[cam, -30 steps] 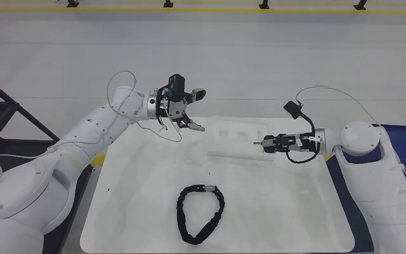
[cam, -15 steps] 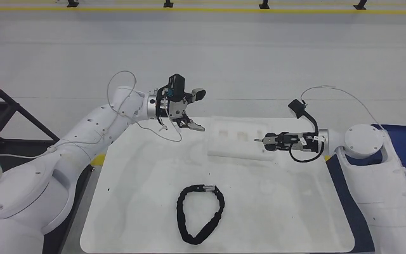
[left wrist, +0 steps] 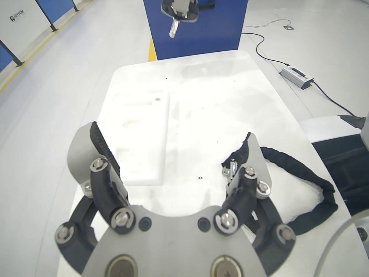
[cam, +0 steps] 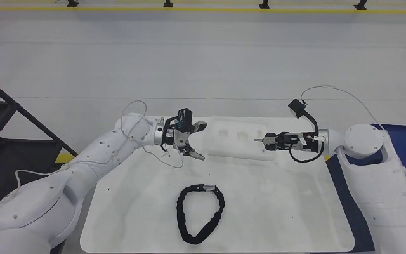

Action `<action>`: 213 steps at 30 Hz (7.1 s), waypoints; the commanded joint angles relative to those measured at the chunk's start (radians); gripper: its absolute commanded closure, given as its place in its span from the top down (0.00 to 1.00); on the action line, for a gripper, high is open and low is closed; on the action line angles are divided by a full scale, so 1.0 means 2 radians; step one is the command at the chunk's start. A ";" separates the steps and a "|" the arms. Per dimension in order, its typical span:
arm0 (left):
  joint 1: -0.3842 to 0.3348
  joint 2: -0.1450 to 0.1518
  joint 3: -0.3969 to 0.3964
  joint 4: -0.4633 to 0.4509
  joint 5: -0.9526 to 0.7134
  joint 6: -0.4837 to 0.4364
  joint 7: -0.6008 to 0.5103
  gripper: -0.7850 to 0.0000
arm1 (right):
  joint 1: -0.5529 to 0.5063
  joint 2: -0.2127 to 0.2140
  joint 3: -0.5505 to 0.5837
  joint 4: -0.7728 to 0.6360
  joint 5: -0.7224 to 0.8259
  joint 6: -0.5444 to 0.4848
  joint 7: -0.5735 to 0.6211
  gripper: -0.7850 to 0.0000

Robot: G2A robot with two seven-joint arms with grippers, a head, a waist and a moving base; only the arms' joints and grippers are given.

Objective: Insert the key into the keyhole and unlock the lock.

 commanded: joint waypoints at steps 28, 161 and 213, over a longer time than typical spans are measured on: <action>0.086 -0.054 0.000 0.053 0.157 0.000 -0.014 1.00 | 0.000 0.000 0.000 0.000 0.000 0.000 0.000 0.00; 0.029 -0.035 -0.011 -0.153 0.039 0.000 0.039 0.00 | -0.188 0.058 0.153 -0.375 -0.063 0.067 0.096 0.00; 0.023 -0.033 0.000 -0.172 0.089 0.032 0.070 0.00 | -0.176 0.083 0.075 -0.351 -0.062 0.087 0.095 0.00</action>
